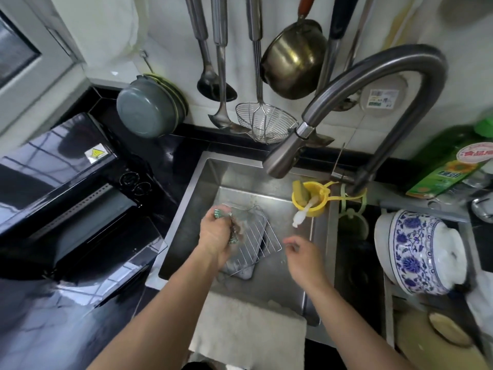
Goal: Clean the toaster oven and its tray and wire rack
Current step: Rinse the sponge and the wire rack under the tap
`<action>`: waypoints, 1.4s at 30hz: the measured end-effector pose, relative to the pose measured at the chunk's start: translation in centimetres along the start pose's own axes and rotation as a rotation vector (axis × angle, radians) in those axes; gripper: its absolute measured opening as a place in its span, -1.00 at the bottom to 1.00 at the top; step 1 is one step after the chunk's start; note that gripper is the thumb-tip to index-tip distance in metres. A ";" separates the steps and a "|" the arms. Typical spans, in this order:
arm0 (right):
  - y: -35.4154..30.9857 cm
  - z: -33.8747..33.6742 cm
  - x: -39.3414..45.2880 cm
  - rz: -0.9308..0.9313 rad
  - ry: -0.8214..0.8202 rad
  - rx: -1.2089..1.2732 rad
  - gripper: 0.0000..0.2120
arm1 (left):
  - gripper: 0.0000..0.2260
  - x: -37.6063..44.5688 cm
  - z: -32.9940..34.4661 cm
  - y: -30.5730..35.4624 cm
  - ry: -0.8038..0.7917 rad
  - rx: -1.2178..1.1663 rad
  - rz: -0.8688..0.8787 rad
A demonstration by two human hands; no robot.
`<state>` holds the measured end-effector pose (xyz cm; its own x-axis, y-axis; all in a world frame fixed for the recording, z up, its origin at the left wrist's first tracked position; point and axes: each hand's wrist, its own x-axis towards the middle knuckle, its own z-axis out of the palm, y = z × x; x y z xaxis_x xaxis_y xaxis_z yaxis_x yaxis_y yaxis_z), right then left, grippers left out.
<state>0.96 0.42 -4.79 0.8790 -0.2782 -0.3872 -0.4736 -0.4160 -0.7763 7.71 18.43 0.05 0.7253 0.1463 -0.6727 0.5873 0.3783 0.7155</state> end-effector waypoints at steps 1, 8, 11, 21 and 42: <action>-0.3 0.1 -0.3 0.075 0.001 0.087 -0.85 | -0.70 -0.4 0.1 0.2 -0.015 0.012 0.006; -2.7 0.1 -1.8 0.236 0.030 0.453 -0.81 | -0.70 -2.0 2.4 0.9 0.037 0.061 0.114; -3.0 0.1 -2.2 0.269 0.027 0.513 -0.80 | -0.76 -1.4 3.8 1.3 0.098 0.185 0.142; -1.1 0.0 -3.4 0.285 0.069 0.564 -0.84 | -0.45 0.7 2.7 -1.1 0.218 0.824 0.377; 2.3 1.6 -7.8 -0.352 -0.120 -0.157 -0.46 | -0.91 -6.2 1.9 -8.5 -0.109 0.122 -0.257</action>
<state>-6.89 3.02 -4.39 0.9848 0.0043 -0.1735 -0.1367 -0.5973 -0.7903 -1.11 12.62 -1.50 0.5778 -0.0414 -0.8151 0.7907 0.2763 0.5464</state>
